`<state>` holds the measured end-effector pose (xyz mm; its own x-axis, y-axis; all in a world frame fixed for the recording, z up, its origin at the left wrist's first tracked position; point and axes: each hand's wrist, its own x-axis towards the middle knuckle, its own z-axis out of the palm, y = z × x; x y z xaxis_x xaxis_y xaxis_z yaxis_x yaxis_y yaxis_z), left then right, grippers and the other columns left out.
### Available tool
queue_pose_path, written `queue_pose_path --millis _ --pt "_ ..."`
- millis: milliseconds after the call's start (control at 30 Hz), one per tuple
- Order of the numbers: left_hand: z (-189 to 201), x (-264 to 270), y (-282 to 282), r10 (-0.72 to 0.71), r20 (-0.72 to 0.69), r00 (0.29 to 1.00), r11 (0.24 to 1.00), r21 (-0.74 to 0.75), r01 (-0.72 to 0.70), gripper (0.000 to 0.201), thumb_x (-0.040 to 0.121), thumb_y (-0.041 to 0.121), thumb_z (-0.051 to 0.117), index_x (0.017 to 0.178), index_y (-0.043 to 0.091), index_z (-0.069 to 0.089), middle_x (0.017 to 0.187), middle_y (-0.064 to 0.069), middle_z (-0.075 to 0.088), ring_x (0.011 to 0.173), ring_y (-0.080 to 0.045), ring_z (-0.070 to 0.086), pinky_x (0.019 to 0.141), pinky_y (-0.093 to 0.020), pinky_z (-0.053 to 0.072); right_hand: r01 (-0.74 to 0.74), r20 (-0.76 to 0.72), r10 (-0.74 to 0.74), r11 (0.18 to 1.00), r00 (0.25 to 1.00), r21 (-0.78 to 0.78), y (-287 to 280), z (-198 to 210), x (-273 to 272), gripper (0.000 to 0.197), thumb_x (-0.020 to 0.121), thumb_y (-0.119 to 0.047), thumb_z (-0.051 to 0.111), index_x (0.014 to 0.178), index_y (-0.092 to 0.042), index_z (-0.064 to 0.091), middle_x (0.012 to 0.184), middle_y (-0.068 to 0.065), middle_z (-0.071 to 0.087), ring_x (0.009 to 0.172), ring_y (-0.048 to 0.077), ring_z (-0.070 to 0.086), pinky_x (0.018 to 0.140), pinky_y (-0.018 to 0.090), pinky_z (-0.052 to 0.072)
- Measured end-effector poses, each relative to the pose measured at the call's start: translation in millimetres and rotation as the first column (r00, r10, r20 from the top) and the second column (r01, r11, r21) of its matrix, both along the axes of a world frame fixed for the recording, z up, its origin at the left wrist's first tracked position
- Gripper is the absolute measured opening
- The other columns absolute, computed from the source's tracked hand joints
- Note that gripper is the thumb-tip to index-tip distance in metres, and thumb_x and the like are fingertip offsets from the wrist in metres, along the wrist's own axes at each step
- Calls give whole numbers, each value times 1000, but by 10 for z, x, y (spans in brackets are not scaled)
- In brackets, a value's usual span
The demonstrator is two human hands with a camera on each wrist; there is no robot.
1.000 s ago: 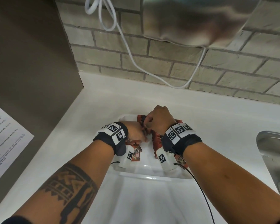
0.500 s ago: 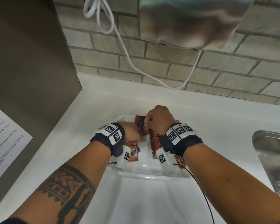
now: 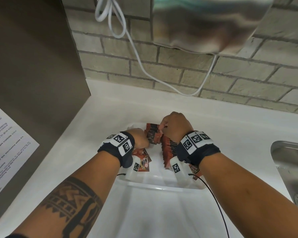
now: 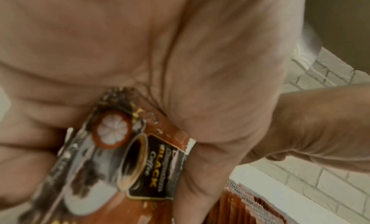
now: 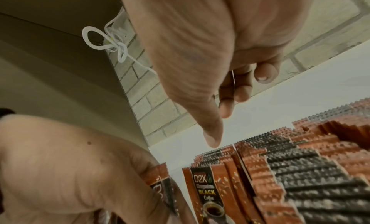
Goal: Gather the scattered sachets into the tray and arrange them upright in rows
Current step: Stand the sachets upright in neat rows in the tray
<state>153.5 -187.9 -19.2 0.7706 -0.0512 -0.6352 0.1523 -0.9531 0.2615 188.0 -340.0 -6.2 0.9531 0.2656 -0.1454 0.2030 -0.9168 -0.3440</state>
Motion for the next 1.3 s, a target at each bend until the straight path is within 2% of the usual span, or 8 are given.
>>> queue_pose_path --millis 167,300,433,533,733,900,1000,1300 --pt "-10 -3 -47 -11 -3 1000 1000 25 11 40 101 42 54 74 13 57 71 0 57 81 -20 58 81 -28 46 5 -1 -5 1000 1000 6 -54 21 -13 31 82 -10 63 67 -36 66 91 -7 65 89 18 65 82 35 58" --pt "-33 14 -64 -27 0 1000 999 36 27 41 102 37 53 68 13 54 67 -1 54 64 -15 52 78 -28 45 -36 25 38 995 999 -88 -27 0 -45 21 87 -18 59 87 -29 77 104 0 63 100 21 60 87 39 56" --pt "-79 35 -77 -24 -34 999 1000 -5 23 37 99 34 55 69 13 58 64 -1 59 57 -16 53 70 -28 48 -47 59 58 983 997 -176 -9 -40 -29 20 90 -22 60 104 -24 75 111 2 58 105 22 56 91 38 54" --pt "-92 42 -115 -22 -71 997 999 -48 19 41 99 36 56 66 11 61 54 -1 60 51 -17 53 73 -31 53 -74 79 93 974 992 -216 34 -65 -3 20 91 -23 60 106 -20 72 112 3 58 107 22 54 91 38 53" --pt "-155 100 -146 -96 -66 993 995 -37 94 45 100 32 52 61 12 59 59 -2 59 57 -17 55 91 -35 53 -71 70 90 969 994 -237 84 -106 50 22 90 -25 61 108 -18 72 114 3 58 109 23 54 92 38 51" --pt "-192 150 -181 -66 -60 996 993 -103 60 33 96 29 57 68 13 66 56 0 59 53 -17 52 69 -29 48 -63 52 76 973 996 -224 82 -114 88 21 88 -24 64 106 -17 72 113 2 59 109 22 54 93 38 51" --pt "-212 164 -217 -93 -57 994 991 -106 87 28 96 32 58 77 16 71 62 2 62 57 -15 54 68 -26 46 -60 38 70 973 997 -224 98 -112 109 20 88 -22 62 104 -16 72 107 0 61 107 22 56 89 35 51" --pt "-244 160 -223 -99 -49 994 988 -121 92 31 97 34 58 72 18 69 64 4 63 59 -13 56 63 -25 45 -76 15 81 973 997 -217 77 -106 86 20 88 -20 58 102 -17 73 107 1 65 104 22 58 90 38 52"
